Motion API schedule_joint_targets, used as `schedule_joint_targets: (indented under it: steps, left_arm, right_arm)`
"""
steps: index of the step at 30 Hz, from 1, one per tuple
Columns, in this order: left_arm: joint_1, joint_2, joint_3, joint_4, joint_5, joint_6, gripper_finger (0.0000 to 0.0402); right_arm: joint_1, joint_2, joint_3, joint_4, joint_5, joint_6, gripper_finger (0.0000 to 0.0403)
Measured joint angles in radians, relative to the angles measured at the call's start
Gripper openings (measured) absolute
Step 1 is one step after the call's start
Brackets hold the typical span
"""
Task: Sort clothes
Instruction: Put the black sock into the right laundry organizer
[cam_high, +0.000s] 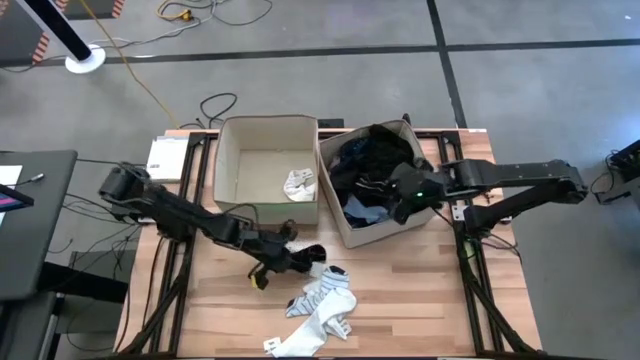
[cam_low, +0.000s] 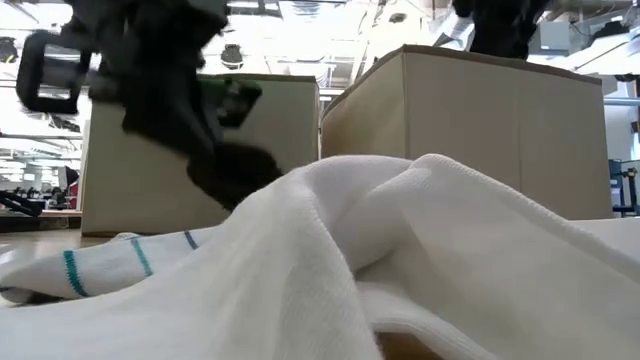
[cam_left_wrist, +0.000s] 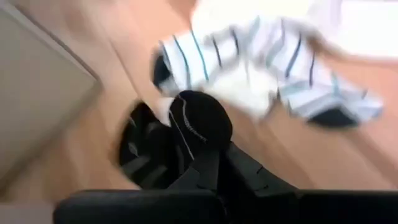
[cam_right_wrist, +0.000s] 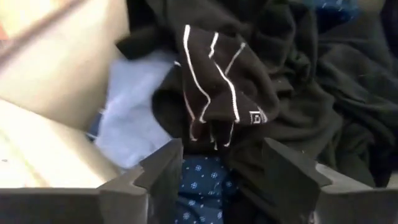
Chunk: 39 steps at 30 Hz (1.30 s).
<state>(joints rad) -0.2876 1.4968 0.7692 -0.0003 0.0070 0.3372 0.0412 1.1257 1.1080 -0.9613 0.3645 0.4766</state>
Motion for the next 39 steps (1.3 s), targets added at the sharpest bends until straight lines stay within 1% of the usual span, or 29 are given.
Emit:
schedule_joint_targets:
  steps: [4,6,10,13,18,24,29,32,39]
  left_arm:
    - [0.000,-0.112,0.000,0.006,-0.001,0.020,0.0001]
    - [0.000,-0.150,0.000,0.008,-0.013,0.031,0.0001]
    - [0.000,-0.220,0.000,0.029,-0.057,0.057,0.0001]
    - [0.000,-0.246,0.000,0.056,-0.113,0.074,0.0001]
    - [0.000,-0.269,0.000,0.141,-0.190,0.107,0.0001]
    - [0.000,-0.269,0.001,0.245,-0.260,0.156,0.0001]
    - [0.010,-0.269,0.002,0.310,-0.263,0.179,0.0001]
    - [0.014,-0.269,0.011,0.311,-0.262,0.187,0.0001]
    - [0.013,-0.269,0.038,0.305,-0.243,0.187,0.0001]
  right_arm:
    - [0.023,-0.078,0.000,0.018,0.000,0.020,0.0239]
    - [0.046,-0.109,0.000,0.056,0.001,0.009,0.0240]
    - [0.133,-0.141,0.000,0.195,0.001,-0.086,0.0240]
    - [0.199,-0.133,0.000,0.306,0.001,-0.172,0.0240]
    - [0.277,-0.068,0.000,0.455,0.004,-0.281,0.0240]
    - [0.315,0.067,0.000,0.556,0.029,-0.318,0.0240]
    - [0.322,0.189,0.000,0.630,0.030,-0.347,0.0240]
    - [0.325,0.247,0.000,0.683,0.030,-0.380,0.0240]
    - [0.317,0.335,0.000,0.805,0.030,-0.429,0.0240]
